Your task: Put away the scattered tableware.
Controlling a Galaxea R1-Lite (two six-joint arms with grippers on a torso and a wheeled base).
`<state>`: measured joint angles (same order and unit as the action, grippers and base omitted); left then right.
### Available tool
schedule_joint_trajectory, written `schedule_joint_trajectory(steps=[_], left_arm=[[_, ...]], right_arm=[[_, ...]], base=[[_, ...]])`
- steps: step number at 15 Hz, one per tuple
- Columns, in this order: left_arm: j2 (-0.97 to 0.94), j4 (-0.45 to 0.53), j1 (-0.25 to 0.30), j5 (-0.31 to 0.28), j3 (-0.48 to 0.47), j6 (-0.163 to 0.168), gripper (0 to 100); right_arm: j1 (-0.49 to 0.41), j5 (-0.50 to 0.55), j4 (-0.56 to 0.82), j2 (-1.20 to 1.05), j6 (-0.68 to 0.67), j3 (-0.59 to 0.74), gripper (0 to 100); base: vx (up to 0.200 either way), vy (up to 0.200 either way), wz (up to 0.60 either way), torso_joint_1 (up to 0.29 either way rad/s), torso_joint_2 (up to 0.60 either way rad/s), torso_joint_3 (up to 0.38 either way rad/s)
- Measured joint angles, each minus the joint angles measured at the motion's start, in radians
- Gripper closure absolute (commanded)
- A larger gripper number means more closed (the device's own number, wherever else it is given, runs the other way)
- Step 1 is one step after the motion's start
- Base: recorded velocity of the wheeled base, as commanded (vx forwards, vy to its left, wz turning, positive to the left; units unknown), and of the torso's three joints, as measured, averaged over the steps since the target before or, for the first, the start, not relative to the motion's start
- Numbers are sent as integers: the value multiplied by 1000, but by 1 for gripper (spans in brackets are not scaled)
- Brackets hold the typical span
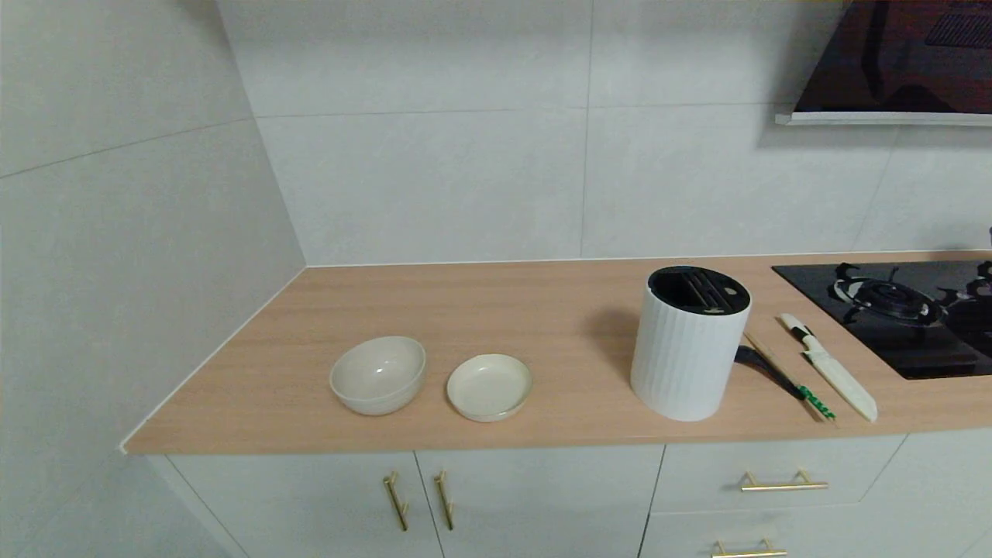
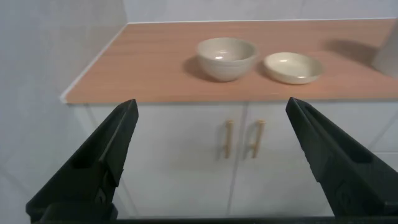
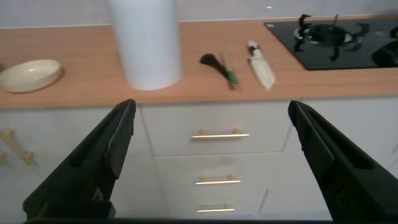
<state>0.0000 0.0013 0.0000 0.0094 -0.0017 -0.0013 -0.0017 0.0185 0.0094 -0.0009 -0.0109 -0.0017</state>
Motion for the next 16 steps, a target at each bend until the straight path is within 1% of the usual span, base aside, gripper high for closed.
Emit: schedule_joint_trajectory(steps=[13,16], left_arm=[[0,0,0,-1,0,1,0],[0,0,0,0,0,1,0]], right_arm=[[0,0,0,0,-1,0,0],[0,0,0,0,-1,0,0]], base=[[0,200,0,2,3,1],[0,0,0,0,0,0]])
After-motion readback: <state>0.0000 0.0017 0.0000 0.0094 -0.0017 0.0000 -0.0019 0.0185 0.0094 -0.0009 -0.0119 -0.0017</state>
